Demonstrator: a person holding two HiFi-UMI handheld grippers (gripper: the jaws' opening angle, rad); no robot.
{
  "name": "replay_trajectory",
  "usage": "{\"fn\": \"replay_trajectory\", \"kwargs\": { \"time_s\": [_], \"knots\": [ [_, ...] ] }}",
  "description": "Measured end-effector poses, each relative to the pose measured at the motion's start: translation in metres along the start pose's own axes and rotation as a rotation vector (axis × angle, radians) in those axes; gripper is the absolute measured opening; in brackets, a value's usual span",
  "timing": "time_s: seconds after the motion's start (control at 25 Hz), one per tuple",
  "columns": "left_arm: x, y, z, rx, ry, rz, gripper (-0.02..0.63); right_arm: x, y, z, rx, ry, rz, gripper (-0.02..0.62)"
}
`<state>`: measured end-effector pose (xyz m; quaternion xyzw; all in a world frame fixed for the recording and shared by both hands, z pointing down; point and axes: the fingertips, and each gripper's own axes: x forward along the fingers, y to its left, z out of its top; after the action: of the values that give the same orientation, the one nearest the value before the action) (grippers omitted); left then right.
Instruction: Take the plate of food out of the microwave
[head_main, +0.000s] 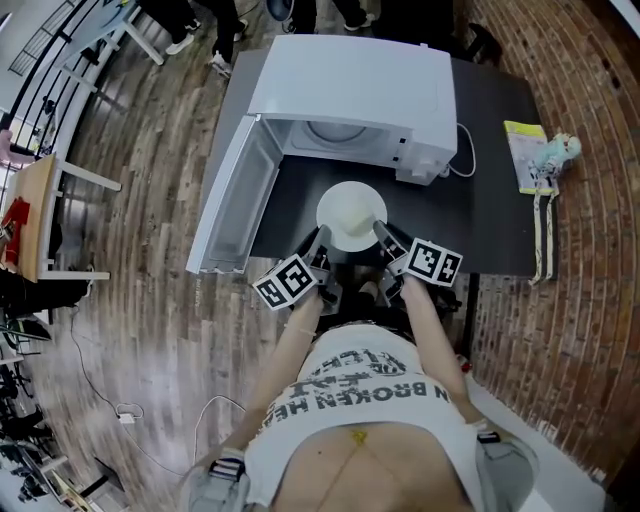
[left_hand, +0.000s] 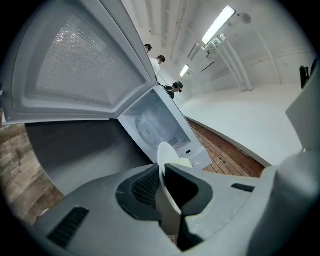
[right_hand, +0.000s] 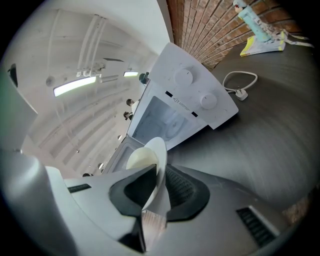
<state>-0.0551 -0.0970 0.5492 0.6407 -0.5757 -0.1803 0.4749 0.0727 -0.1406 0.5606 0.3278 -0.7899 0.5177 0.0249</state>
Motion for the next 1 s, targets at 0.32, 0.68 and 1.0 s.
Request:
{"fn": "replay_trajectory", "kwargs": {
  "time_s": [0.32,0.68,1.0],
  "knots": [
    [-0.019,0.013,0.021,0.009,0.012,-0.019,0.037,0.014,0.024,-0.015,-0.006,-0.016,-0.015,0.055],
    [-0.046,0.029,0.042,0.015,0.042,-0.054,0.037,0.025,0.052,-0.041,-0.001,-0.056,-0.031,0.055],
    [-0.075,0.048,0.042,0.051,0.099,-0.073,0.037,0.022,0.061,-0.082,0.056,-0.114,-0.061,0.055]
  ]
}}
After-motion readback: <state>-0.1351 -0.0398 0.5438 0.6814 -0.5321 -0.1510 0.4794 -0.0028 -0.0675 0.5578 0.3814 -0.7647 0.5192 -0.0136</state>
